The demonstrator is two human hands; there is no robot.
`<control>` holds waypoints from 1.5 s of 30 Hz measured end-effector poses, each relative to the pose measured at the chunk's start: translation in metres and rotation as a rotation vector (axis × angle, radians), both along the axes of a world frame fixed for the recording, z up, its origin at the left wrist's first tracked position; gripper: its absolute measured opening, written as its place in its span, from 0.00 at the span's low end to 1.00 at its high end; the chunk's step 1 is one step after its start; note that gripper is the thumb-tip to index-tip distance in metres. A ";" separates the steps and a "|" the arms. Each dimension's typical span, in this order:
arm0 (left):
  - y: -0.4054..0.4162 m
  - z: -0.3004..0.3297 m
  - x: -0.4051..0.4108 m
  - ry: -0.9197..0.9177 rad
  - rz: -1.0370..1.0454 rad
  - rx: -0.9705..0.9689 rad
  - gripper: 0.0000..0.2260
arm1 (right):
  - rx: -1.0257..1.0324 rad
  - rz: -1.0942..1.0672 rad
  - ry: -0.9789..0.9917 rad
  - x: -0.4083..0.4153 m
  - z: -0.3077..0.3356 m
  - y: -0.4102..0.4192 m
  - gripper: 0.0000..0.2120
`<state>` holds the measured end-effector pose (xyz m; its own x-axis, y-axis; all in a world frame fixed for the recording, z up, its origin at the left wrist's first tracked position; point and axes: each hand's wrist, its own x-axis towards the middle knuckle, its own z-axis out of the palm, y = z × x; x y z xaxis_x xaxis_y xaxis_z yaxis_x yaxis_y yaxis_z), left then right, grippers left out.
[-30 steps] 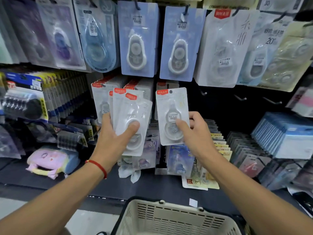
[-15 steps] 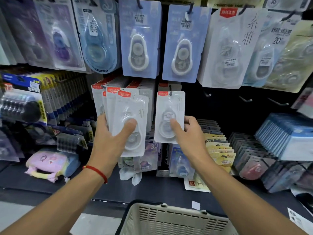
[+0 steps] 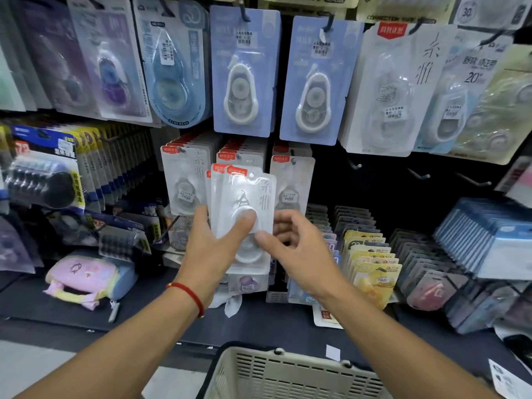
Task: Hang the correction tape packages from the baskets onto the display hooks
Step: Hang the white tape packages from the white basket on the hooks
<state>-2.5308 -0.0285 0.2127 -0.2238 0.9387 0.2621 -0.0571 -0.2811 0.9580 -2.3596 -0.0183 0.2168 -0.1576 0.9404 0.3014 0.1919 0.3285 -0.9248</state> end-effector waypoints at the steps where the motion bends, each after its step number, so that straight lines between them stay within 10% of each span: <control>1: 0.000 0.000 0.002 -0.017 -0.016 -0.010 0.33 | 0.000 -0.008 -0.007 -0.001 -0.001 -0.001 0.24; 26: 0.003 0.005 -0.019 0.123 0.182 0.049 0.17 | 0.019 -0.373 0.177 0.015 0.007 0.014 0.13; 30: 0.001 0.006 -0.020 0.138 0.191 0.050 0.23 | 0.056 -0.435 -0.077 0.019 0.000 0.019 0.24; 35: -0.001 0.006 -0.018 0.165 0.175 0.055 0.21 | 0.582 -0.436 -0.779 0.023 -0.011 0.027 0.25; 38: -0.003 0.006 -0.017 0.167 0.158 0.062 0.20 | 0.472 -0.302 -1.047 0.020 -0.011 0.042 0.27; 45: -0.002 0.004 -0.015 0.171 0.124 0.043 0.17 | 0.316 -0.192 -1.060 0.032 -0.011 0.058 0.32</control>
